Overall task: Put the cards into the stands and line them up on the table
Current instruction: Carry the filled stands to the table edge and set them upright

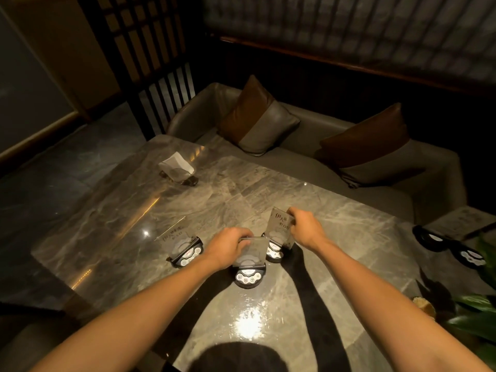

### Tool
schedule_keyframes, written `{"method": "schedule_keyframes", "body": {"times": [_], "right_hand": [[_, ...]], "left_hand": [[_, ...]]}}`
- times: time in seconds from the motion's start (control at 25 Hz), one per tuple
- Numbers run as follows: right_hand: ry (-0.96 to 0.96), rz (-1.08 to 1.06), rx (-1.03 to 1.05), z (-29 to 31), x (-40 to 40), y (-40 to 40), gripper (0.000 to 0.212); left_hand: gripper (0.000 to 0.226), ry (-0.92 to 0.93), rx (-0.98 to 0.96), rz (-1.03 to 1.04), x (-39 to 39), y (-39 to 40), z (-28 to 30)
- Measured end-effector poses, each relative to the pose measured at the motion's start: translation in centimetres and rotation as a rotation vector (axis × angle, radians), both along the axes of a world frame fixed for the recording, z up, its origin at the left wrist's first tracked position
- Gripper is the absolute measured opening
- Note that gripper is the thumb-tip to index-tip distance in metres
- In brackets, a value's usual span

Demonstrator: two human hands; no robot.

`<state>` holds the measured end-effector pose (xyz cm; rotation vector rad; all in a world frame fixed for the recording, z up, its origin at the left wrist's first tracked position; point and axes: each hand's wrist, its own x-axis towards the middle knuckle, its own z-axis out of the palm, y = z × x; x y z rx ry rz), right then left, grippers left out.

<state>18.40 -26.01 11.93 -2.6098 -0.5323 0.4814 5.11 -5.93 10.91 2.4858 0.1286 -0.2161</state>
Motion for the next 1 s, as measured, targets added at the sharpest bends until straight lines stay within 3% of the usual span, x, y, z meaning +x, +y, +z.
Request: {"method": "schedule_keyframes", "body": {"times": [0.36,0.8,1.0], "right_hand": [[0.072,-0.115,0.196,2.8,6.7,-11.3,0.026],[-0.115,-0.402,0.165,2.3,15.9,-27.0,0.017],[-0.111,-0.427,0.176,0.2,19.5,-31.4,0.020]], "left_hand": [[0.030,-0.058,0.000,0.006,9.9,-4.5,2.7],[0.023,-0.150,0.005,-0.117,25.8,-19.4,2.3],[0.025,-0.148,0.025,-0.102,30.9,-24.2,0.5]]}}
